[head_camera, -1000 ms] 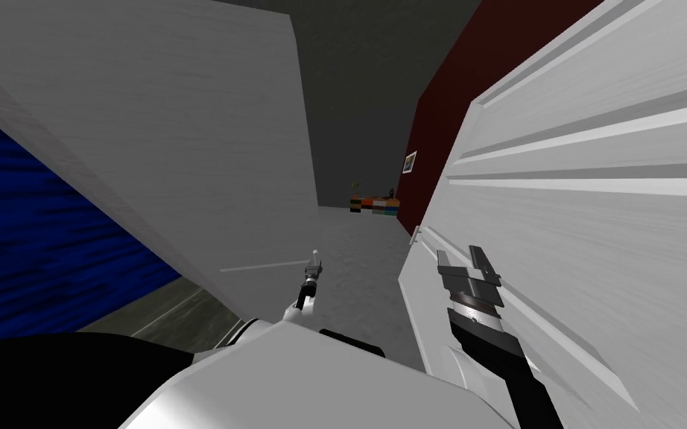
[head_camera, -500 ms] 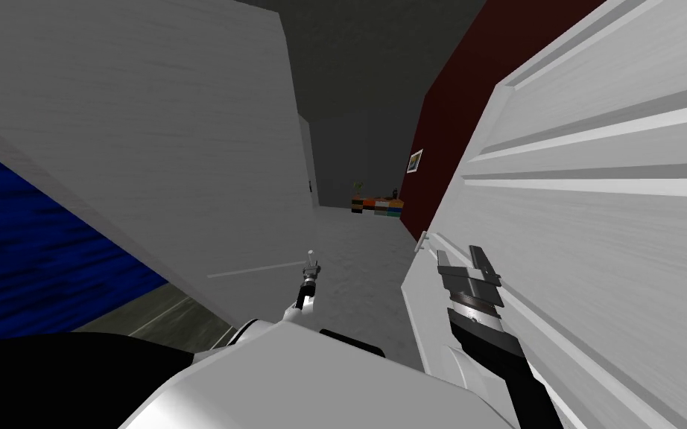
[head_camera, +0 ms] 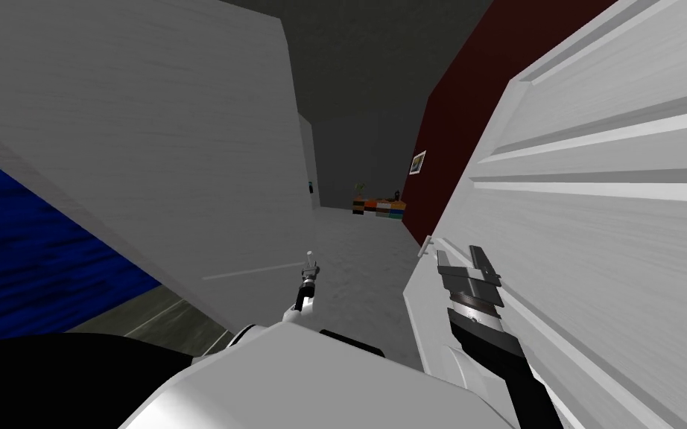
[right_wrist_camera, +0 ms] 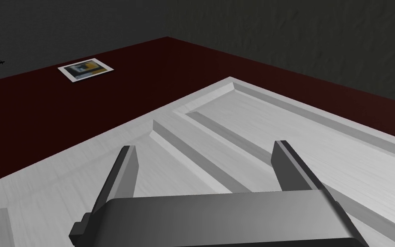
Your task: Push the door open
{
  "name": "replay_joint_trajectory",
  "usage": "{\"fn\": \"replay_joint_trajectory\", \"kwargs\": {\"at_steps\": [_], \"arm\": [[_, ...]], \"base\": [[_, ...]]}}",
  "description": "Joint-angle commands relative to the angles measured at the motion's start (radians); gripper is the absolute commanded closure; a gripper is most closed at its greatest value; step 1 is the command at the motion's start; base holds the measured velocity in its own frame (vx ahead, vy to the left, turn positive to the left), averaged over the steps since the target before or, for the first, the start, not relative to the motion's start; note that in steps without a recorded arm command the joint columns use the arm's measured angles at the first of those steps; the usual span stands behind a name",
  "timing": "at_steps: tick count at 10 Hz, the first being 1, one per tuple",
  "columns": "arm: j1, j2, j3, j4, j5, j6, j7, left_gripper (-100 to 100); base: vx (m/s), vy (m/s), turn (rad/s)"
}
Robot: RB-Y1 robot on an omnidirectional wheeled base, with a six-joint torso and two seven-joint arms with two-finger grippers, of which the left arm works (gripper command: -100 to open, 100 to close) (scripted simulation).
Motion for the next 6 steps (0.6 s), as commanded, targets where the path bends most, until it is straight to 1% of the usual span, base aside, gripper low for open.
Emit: {"fn": "replay_joint_trajectory", "kwargs": {"at_steps": [1, 2, 3, 4, 5, 6], "arm": [[0.0, 0.0, 0.0, 0.0, 0.0, 0.0, 0.0, 100], [0.01, 0.005, 0.018, -0.012, 0.019, -0.004, -0.013, 100], [0.013, 0.006, 0.023, -0.016, 0.023, -0.005, -0.016, 100], [0.024, 0.01, 0.041, -0.032, 0.042, -0.007, -0.03, 100], [0.024, 0.01, 0.041, -0.032, 0.042, -0.007, -0.03, 100], [0.038, 0.014, 0.063, -0.051, 0.066, -0.009, -0.048, 100]], "base": [[0.071, -0.016, 0.021], [0.107, 0.012, -0.085], [0.14, 0.02, -0.068], [0.168, 0.015, -0.1], [0.149, 0.025, -0.026], [0.158, 0.028, -0.117]]}}
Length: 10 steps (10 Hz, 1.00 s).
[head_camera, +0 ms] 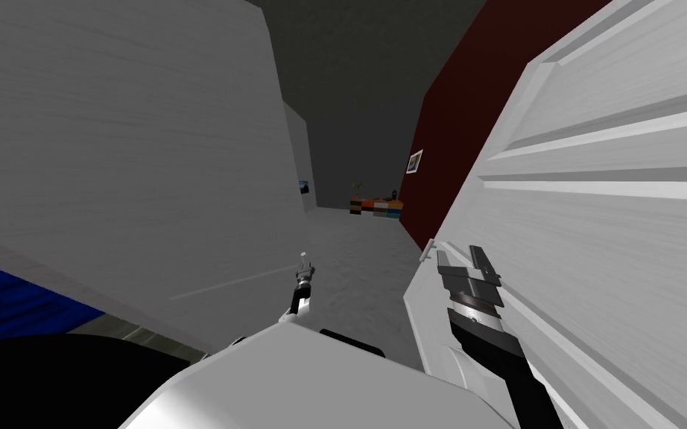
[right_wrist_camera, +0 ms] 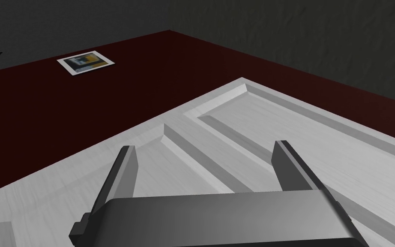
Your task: Push the door open
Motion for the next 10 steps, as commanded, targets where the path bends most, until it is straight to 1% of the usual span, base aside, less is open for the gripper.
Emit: {"fn": "replay_joint_trajectory", "kwargs": {"at_steps": [1, 2, 3, 4, 5, 6, 7, 8, 9, 10], "arm": [[-0.029, 0.02, 0.012, 0.05, 0.012, -0.035, 0.007, 100], [-0.029, 0.02, 0.012, 0.058, 0.012, -0.035, 0.007, 100], [-0.012, 0.023, 0.037, 0.036, 0.039, -0.038, -0.014, 100], [-0.012, 0.023, 0.037, 0.027, 0.039, -0.038, -0.014, 100], [-0.012, 0.023, 0.037, 0.036, 0.039, -0.038, -0.014, 100], [0.006, 0.025, 0.066, 0.011, 0.069, -0.041, -0.036, 100], [0.006, 0.025, 0.066, 0.017, 0.069, -0.041, -0.036, 100], [0.012, 0.025, 0.076, 0.003, 0.079, -0.042, -0.044, 100], [0.025, 0.025, 0.096, -0.015, 0.101, -0.044, -0.06, 100], [0.032, 0.025, 0.107, -0.024, 0.112, -0.045, -0.069, 100]], "base": [[0.133, 0.048, -0.041], [0.071, 0.037, -0.006], [0.119, 0.04, -0.163], [0.12, 0.03, -0.039], [0.058, 0.011, 0.023], [0.104, 0.022, -0.136], [0.108, 0.042, -0.078], [0.086, 0.047, -0.043], [0.13, 0.046, -0.128], [0.137, 0.042, -0.093]]}}
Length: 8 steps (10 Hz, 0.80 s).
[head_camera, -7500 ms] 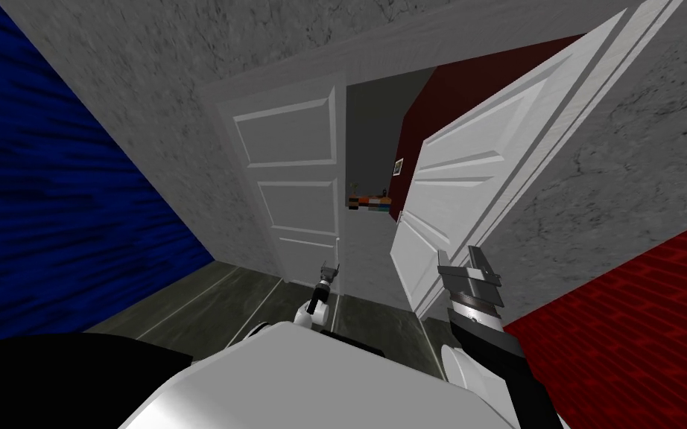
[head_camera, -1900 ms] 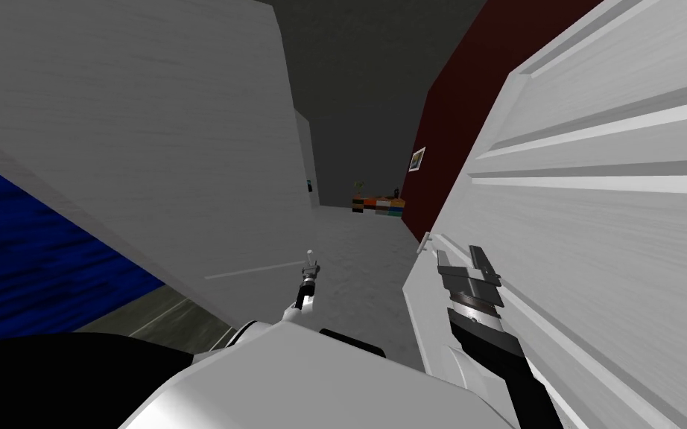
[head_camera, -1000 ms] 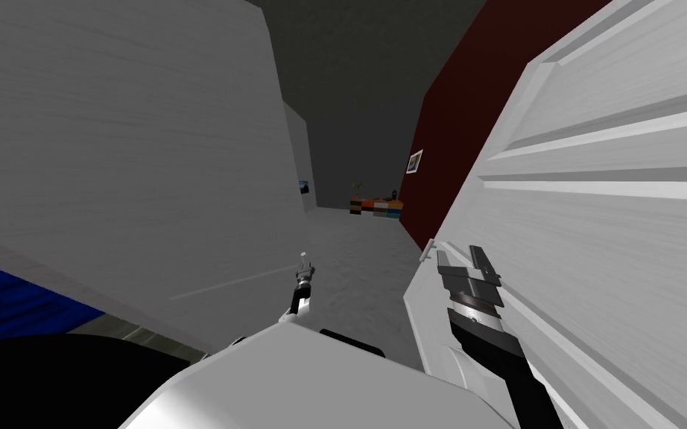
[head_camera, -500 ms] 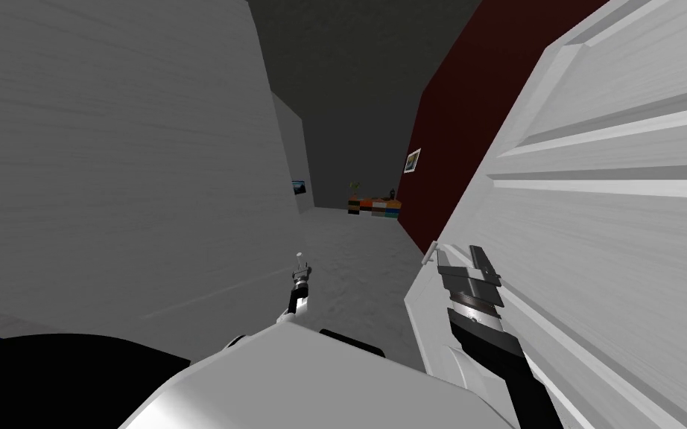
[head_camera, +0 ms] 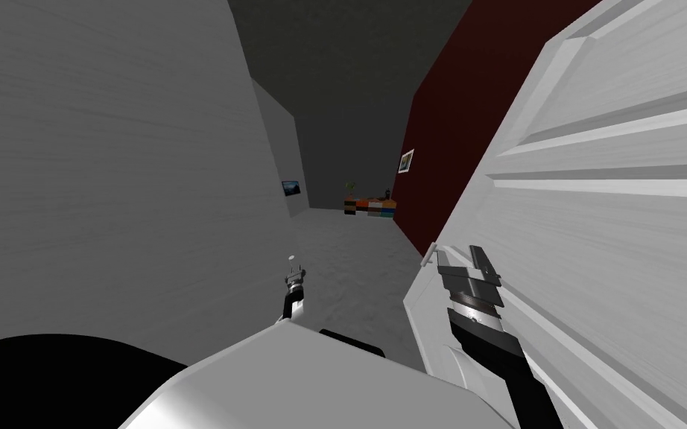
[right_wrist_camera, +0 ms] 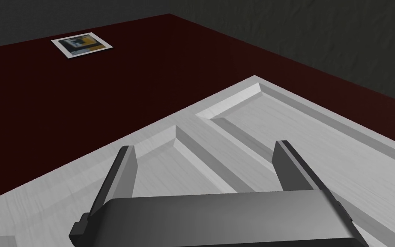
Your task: Push the door open
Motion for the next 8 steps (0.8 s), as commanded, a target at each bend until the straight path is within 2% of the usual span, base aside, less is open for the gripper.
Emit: {"fn": "replay_joint_trajectory", "kwargs": {"at_steps": [1, 2, 3, 5, 6, 7, 8], "arm": [[-0.009, 0.022, 0.029, 0.011, 0.025, -0.012, -0.011, 100], [-0.009, 0.022, 0.029, 0.011, 0.025, -0.012, -0.011, 100], [0.005, 0.021, 0.05, -0.007, 0.047, -0.014, -0.028, 100], [0.005, 0.021, 0.05, -0.007, 0.047, -0.014, -0.028, 100], [0.018, 0.019, 0.072, -0.026, 0.07, -0.017, -0.045, 100], [0.018, 0.019, 0.072, -0.025, 0.07, -0.017, -0.045, 100], [0.032, 0.016, 0.093, -0.044, 0.092, -0.019, -0.062, 100]], "base": [[0.104, 0.04, -0.057], [0.071, 0.033, 0.004], [0.094, 0.049, -0.148], [0.064, 0.033, -0.017], [0.073, 0.013, -0.082], [0.069, 0.021, -0.054], [0.097, 0.051, -0.088]]}}
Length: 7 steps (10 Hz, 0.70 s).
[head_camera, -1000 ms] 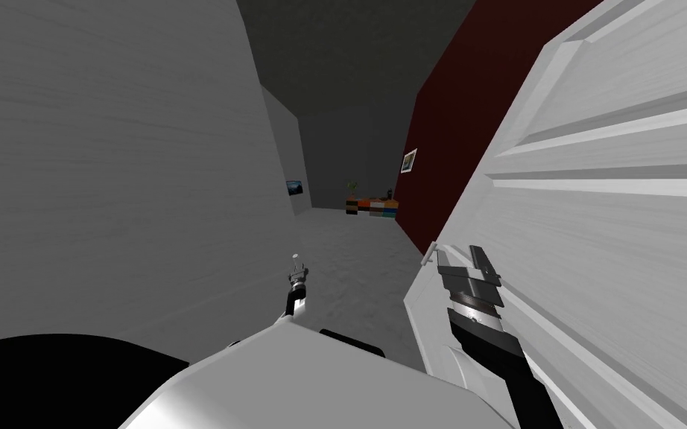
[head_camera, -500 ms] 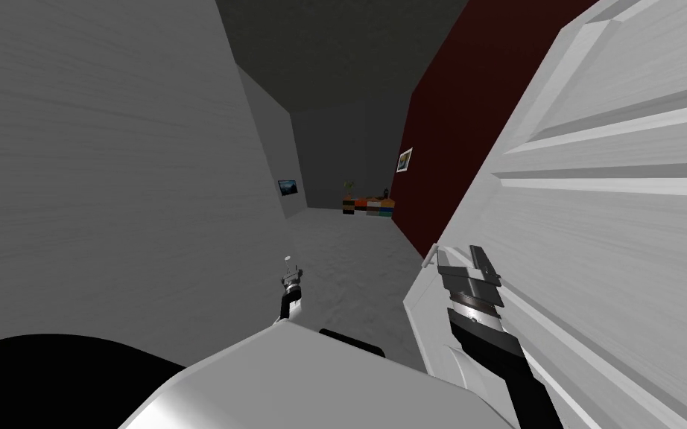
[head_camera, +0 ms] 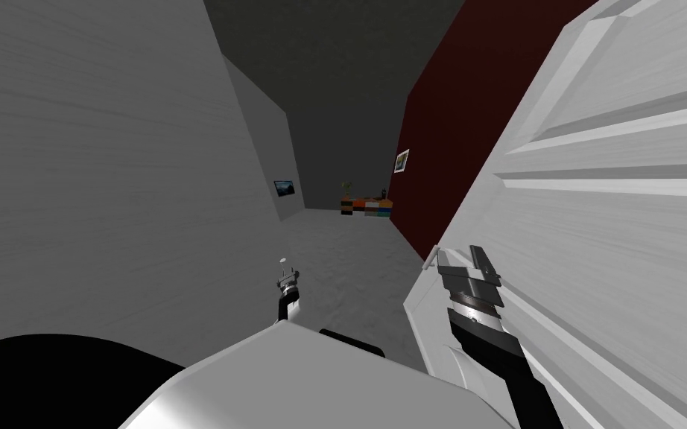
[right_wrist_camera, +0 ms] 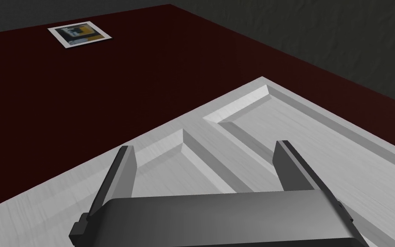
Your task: Push the door open
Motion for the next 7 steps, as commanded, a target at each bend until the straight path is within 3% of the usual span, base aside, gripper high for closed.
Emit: {"fn": "replay_joint_trajectory", "kwargs": {"at_steps": [1, 4, 5, 7], "arm": [[0.018, 0.02, 0.028, -0.014, 0.024, -0.009, -0.008, 100], [0.024, 0.018, 0.038, -0.004, 0.035, -0.01, -0.016, 100], [0.024, 0.018, 0.038, -0.023, 0.035, -0.01, -0.016, 100], [0.043, 0.012, 0.069, -0.049, 0.067, -0.014, -0.04, 100]], "base": [[0.122, 0.068, -0.121], [0.075, 0.039, -0.021], [-0.006, -0.006, 0.002], [0.068, 0.034, -0.11]]}}
